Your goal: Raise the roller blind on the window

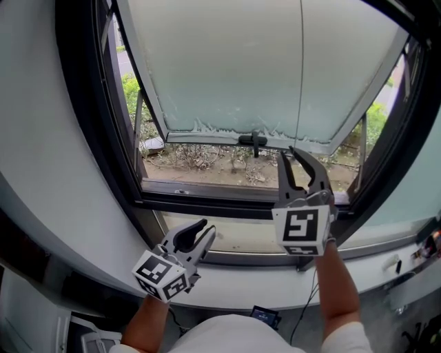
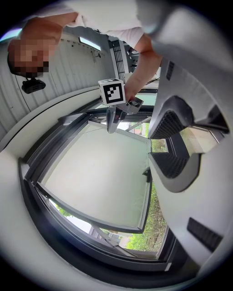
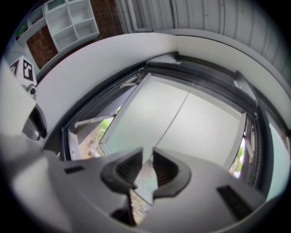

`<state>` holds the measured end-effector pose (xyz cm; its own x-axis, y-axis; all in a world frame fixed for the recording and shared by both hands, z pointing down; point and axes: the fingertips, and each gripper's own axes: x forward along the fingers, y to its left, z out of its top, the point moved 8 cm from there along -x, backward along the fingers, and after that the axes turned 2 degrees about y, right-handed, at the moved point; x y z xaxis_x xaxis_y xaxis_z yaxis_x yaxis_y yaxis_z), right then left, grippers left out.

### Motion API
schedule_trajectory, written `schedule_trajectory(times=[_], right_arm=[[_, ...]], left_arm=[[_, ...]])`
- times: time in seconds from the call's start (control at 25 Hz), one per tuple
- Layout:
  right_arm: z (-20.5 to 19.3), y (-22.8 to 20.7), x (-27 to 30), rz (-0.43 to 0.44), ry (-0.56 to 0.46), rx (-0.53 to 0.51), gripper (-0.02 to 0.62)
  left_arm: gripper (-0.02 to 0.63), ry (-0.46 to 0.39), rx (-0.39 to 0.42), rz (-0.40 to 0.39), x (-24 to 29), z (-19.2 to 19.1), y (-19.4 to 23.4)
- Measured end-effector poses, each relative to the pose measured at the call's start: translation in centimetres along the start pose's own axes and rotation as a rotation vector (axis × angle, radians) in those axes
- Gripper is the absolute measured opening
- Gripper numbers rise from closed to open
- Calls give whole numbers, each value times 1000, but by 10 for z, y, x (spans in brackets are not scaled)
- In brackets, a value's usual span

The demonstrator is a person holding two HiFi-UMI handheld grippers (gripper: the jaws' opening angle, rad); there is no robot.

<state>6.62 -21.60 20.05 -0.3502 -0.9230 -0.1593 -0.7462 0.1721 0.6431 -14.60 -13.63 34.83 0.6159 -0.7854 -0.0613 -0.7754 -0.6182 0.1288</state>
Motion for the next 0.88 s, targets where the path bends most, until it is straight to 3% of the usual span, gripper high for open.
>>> schedule_trajectory(times=[0.88], right_arm=[[29, -15, -10, -48, -63, -39, 74]], left_arm=[[109, -7, -19, -6, -5, 1, -3]])
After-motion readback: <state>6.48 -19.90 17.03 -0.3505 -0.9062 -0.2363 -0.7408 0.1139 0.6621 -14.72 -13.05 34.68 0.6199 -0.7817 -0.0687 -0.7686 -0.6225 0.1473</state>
